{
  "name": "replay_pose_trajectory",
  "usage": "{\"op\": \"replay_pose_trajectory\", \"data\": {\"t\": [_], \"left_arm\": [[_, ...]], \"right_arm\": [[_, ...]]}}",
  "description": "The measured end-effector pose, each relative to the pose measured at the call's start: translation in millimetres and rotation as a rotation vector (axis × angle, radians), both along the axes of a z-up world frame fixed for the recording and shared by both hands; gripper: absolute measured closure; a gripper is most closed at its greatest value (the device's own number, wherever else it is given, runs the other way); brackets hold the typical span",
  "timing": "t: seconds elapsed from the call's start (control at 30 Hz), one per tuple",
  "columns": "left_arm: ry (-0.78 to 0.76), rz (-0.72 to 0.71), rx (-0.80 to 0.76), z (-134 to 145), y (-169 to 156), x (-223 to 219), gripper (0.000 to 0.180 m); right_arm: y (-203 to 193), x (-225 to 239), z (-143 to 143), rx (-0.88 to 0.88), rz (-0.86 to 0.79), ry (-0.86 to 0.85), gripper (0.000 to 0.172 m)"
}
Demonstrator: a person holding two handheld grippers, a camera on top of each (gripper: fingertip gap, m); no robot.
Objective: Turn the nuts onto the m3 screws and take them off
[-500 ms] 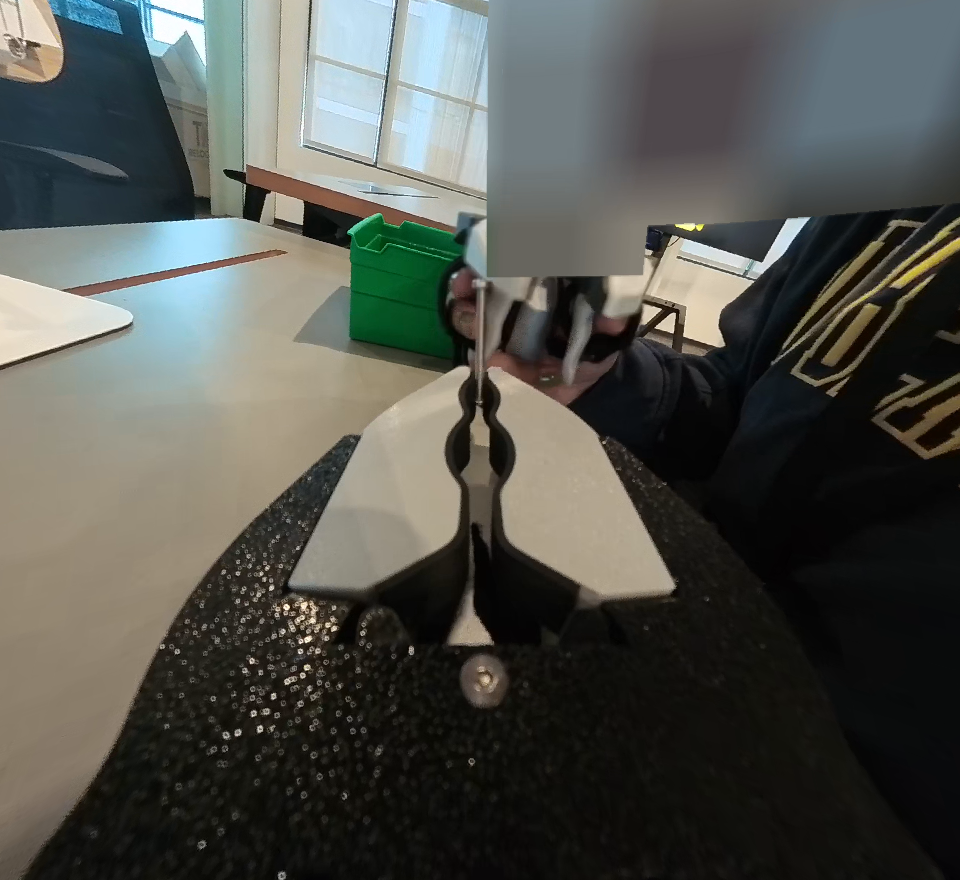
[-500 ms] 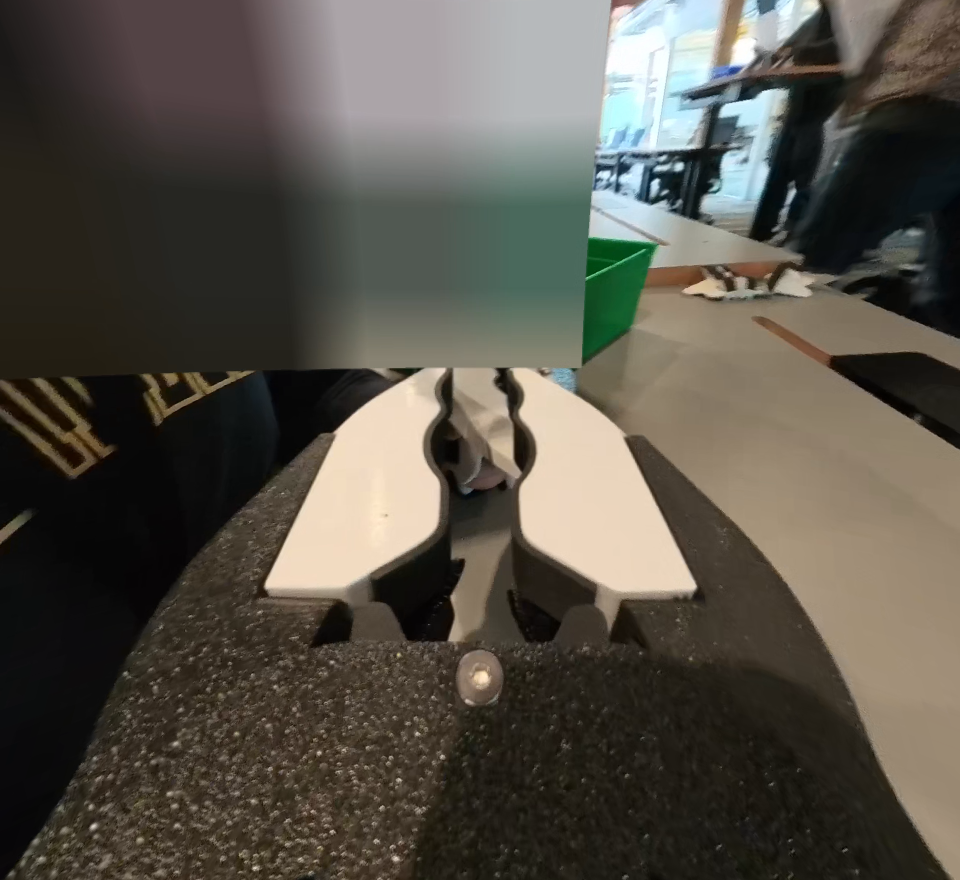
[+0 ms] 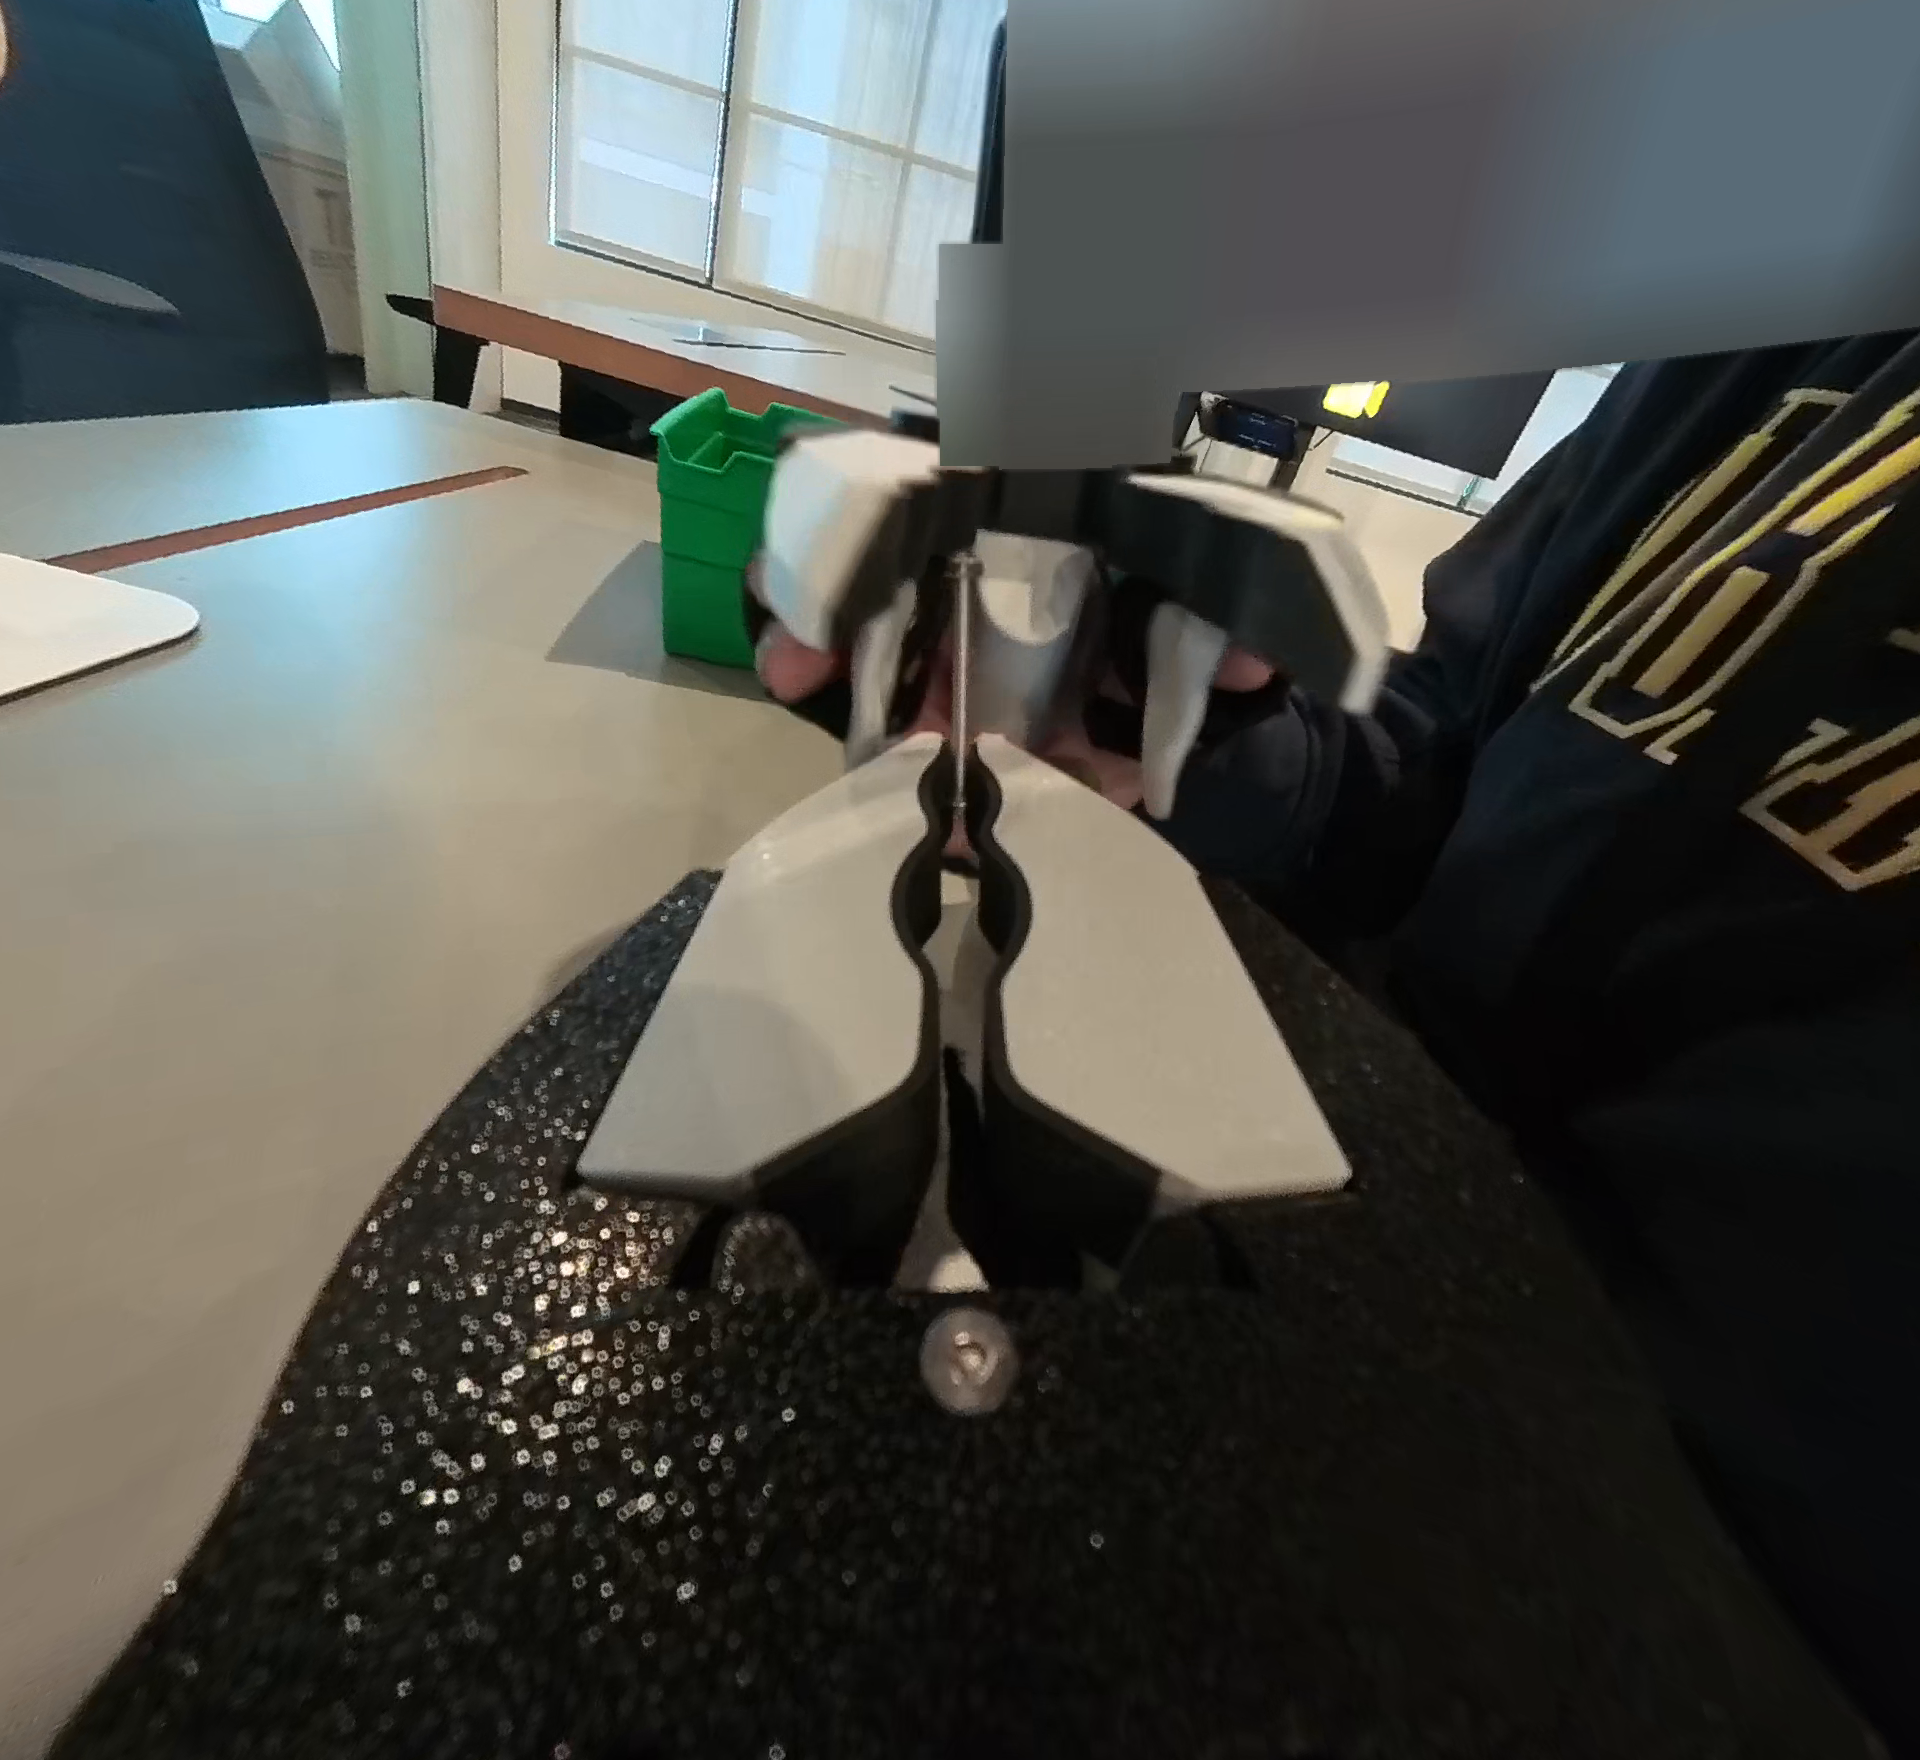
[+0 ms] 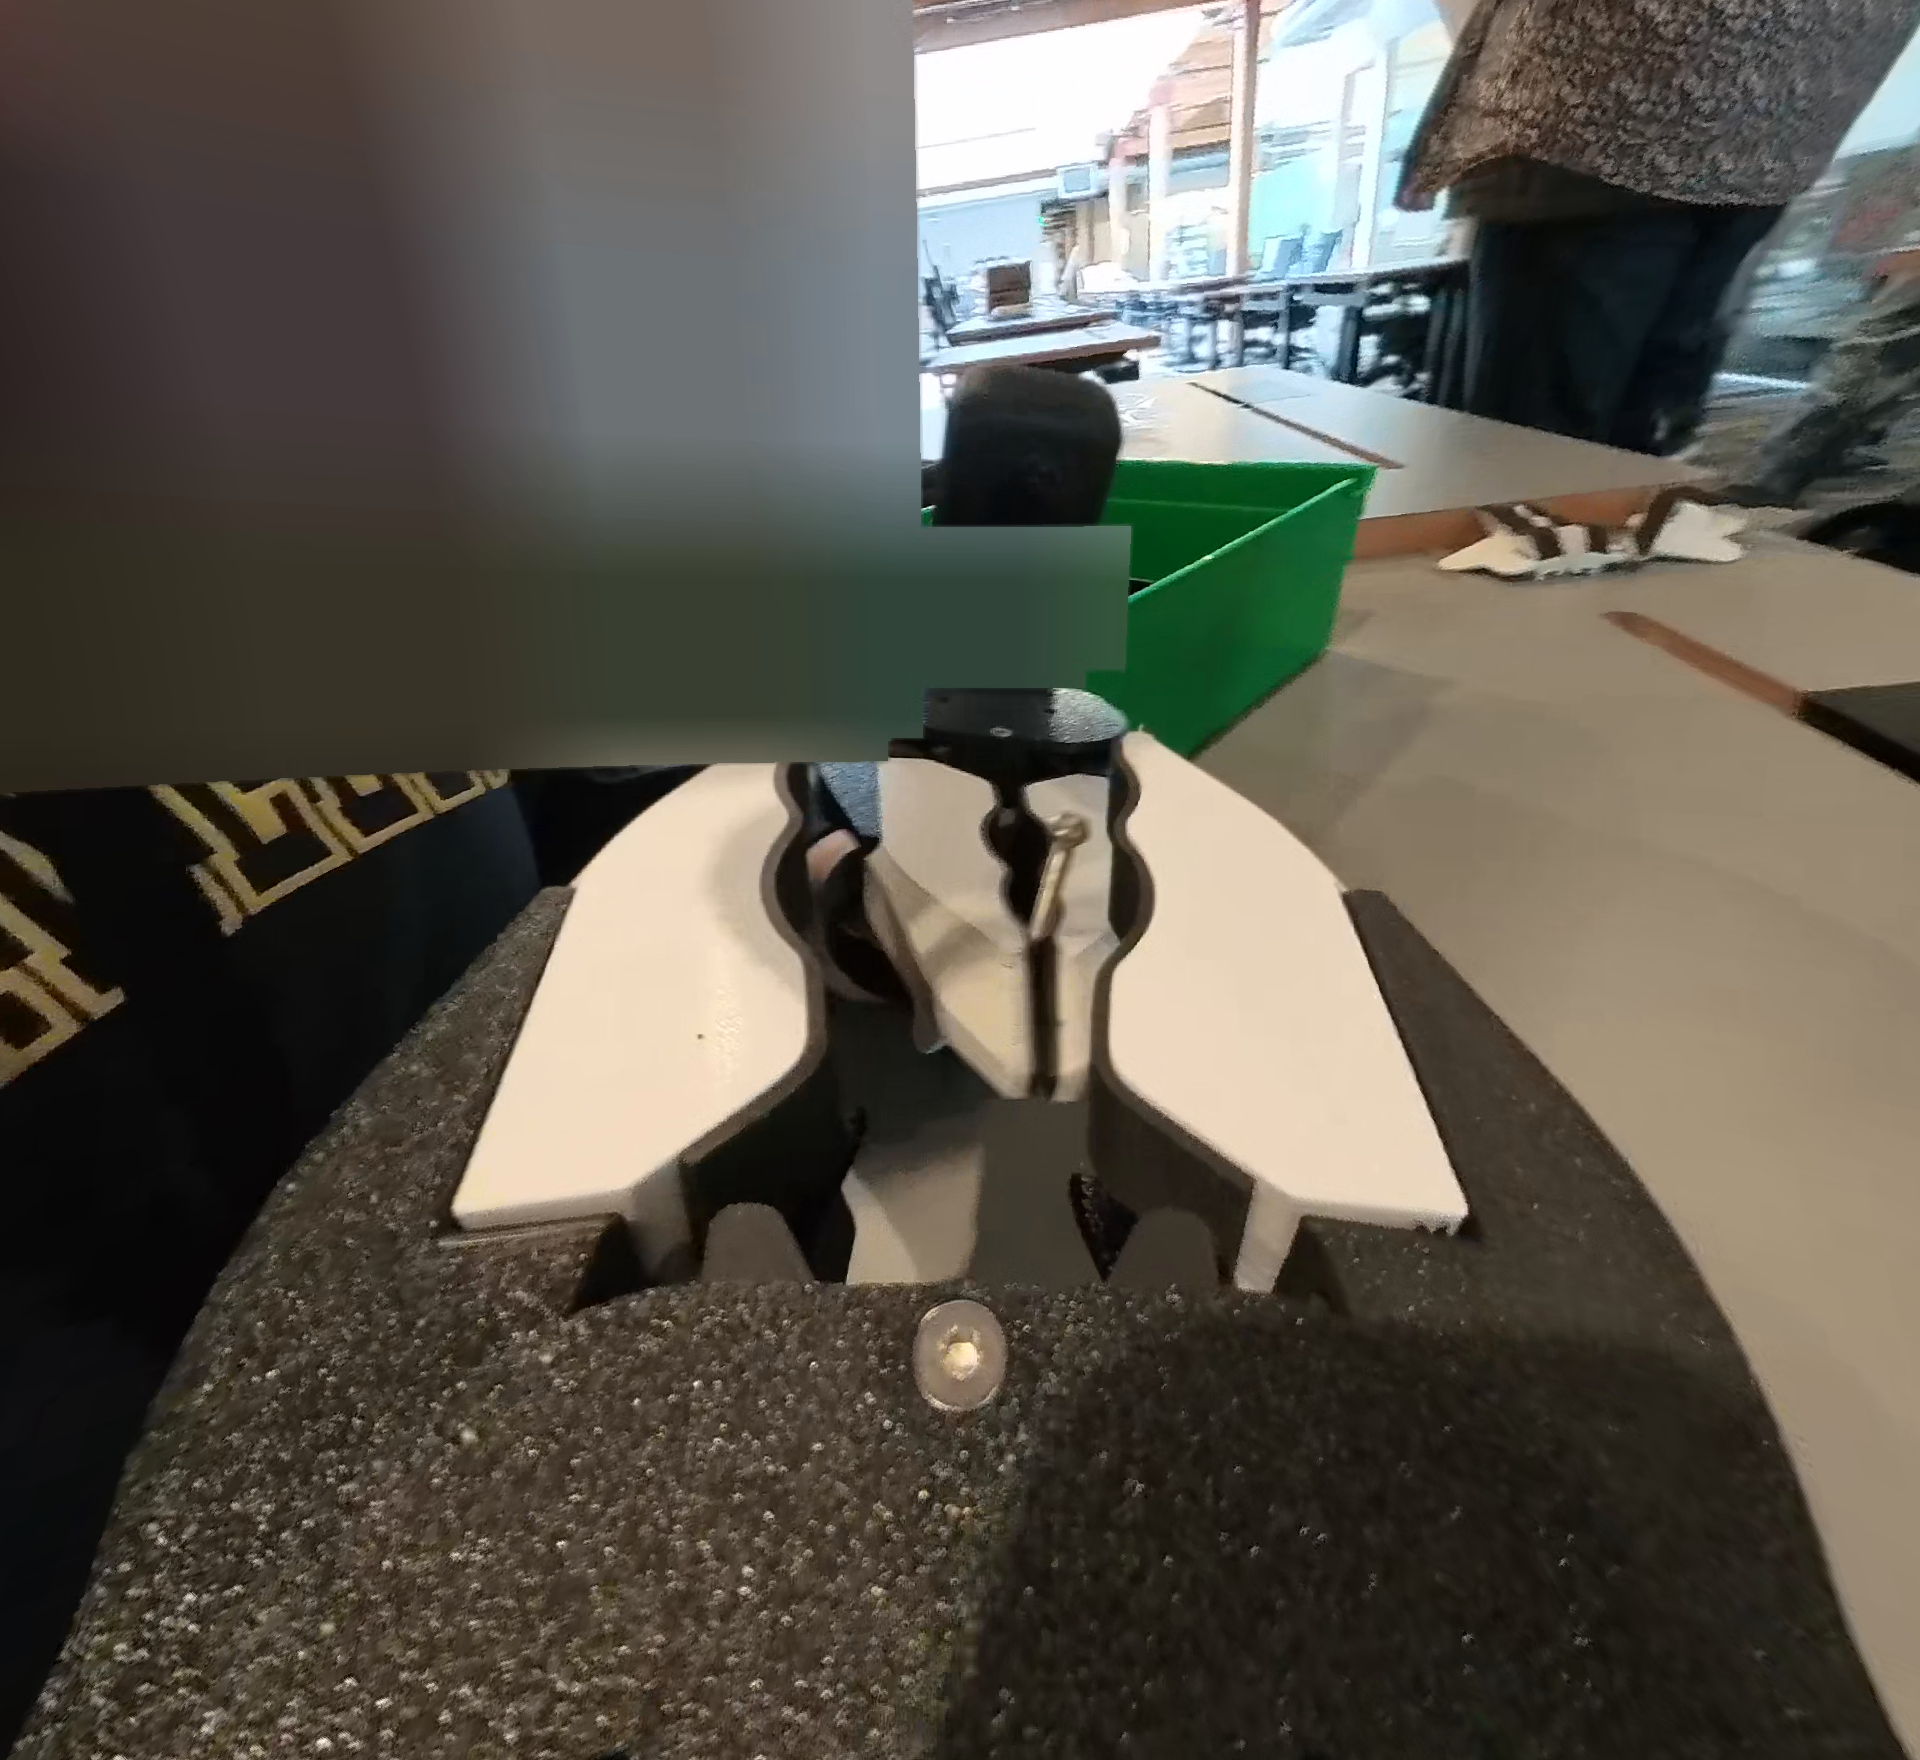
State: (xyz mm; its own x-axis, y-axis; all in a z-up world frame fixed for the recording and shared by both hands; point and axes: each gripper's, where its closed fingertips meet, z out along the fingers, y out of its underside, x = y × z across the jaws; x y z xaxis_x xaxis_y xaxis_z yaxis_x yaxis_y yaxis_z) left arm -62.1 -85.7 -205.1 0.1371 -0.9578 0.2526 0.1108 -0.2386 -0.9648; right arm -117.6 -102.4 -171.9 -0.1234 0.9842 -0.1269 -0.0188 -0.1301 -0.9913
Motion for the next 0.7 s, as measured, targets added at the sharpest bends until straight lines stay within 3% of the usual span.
{"op": "replay_pose_trajectory", "data": {"t": [0.23,0.47,0.57,0.7], "left_arm": [[-0.046,0.013,-0.027,3.7,4.8,-5.5,0.180],[-0.037,-0.012,-0.032,2.4,2.0,-3.1,0.180],[-0.052,-0.001,-0.037,3.7,4.1,-5.1,0.180],[-0.082,0.004,-0.058,5.8,7.2,-8.6,0.180]], "right_arm": [[5.4,29.1,2.4,-0.001,-0.054,0.039,0.128],[11.0,4.3,5.3,0.017,-0.042,0.023,0.112],[1.3,7.9,-0.9,-0.005,0.012,0.001,0.119],[2.6,32.6,1.6,0.001,-0.033,0.043,0.127]]}}
